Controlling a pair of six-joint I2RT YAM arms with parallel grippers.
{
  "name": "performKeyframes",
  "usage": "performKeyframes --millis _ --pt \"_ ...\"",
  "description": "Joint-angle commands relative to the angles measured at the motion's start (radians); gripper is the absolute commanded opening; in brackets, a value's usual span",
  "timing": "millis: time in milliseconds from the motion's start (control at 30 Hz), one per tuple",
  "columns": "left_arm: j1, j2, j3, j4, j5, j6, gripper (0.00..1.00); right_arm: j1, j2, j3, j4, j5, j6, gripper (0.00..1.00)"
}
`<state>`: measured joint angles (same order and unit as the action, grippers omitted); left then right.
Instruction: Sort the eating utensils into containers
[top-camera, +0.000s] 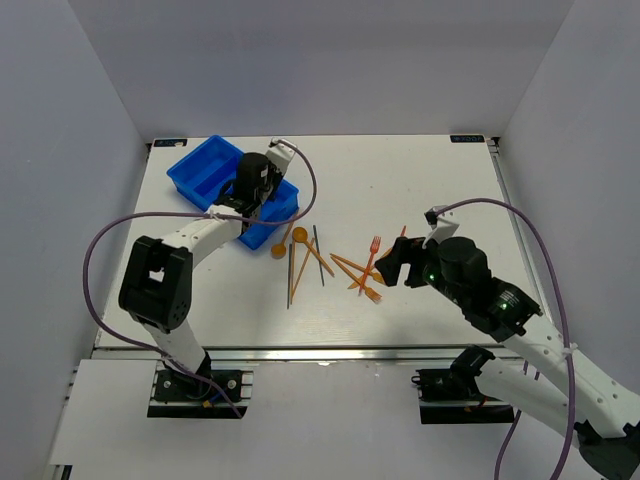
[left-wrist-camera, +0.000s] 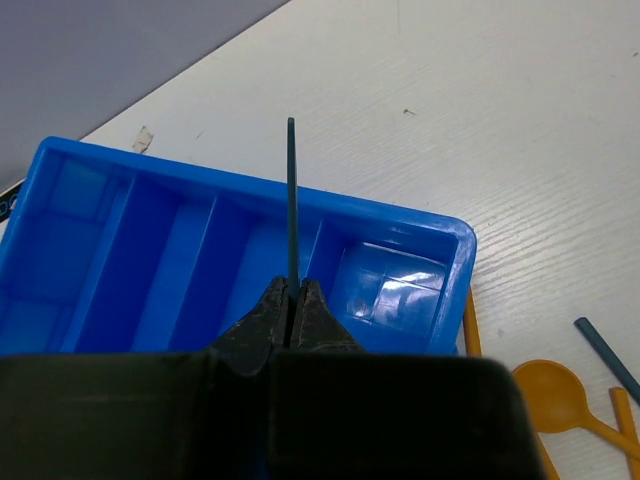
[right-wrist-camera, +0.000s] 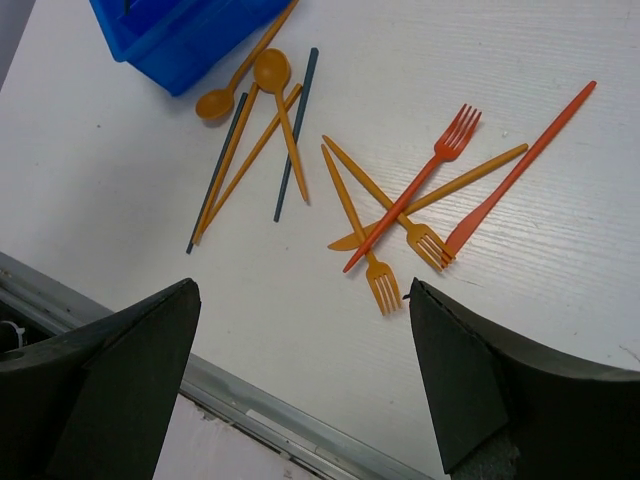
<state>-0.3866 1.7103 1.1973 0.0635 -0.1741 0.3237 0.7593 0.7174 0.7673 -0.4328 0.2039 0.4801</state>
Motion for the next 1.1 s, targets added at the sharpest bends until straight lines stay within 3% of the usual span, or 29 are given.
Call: performKeyframes --millis 0,267,333,533,633,667,867,900,933,1067 --pt "0.017 -0.002 -0.051 0.170 0.070 0.015 0.00 -0.003 -0.033 -0.014 -0.020 0.023 -0.044 0.89" --pt "0.020 0.017 -0.097 0.208 0.068 -0.043 0.00 -0.003 0.001 -0.023 0.008 0.017 -0.051 0.89" --pt "0.020 0.006 -0.137 0.226 0.077 -0.072 0.09 -0.003 0.010 -0.025 0.022 0.015 -0.048 0.89" --pt "0.020 -0.020 -0.191 0.251 0.119 -0.109 0.18 -0.003 0.028 0.001 0.026 0.009 -0.051 0.90" --pt "0.020 -0.021 -0.171 0.217 0.111 -0.110 0.35 -0.003 0.024 0.007 0.022 0.017 -0.052 0.89" --pt "0.020 -0.029 -0.170 0.219 0.108 -0.115 0.53 -0.003 0.024 0.007 0.022 0.020 -0.052 0.89" --pt "0.020 -0.176 -0.171 0.226 0.064 -0.161 0.72 -0.003 0.080 0.016 0.037 0.028 -0.054 0.89" --pt "0.020 -0.198 -0.165 0.217 0.045 -0.169 0.79 -0.005 0.108 0.021 0.043 0.028 -0.052 0.89" --pt "0.020 -0.236 -0.147 0.205 -0.002 -0.184 0.95 -0.003 0.125 0.026 0.043 0.029 -0.048 0.89" --pt "0.020 -0.322 -0.044 -0.004 -0.124 -0.282 0.98 -0.009 0.227 0.041 0.023 0.119 0.006 0.89"
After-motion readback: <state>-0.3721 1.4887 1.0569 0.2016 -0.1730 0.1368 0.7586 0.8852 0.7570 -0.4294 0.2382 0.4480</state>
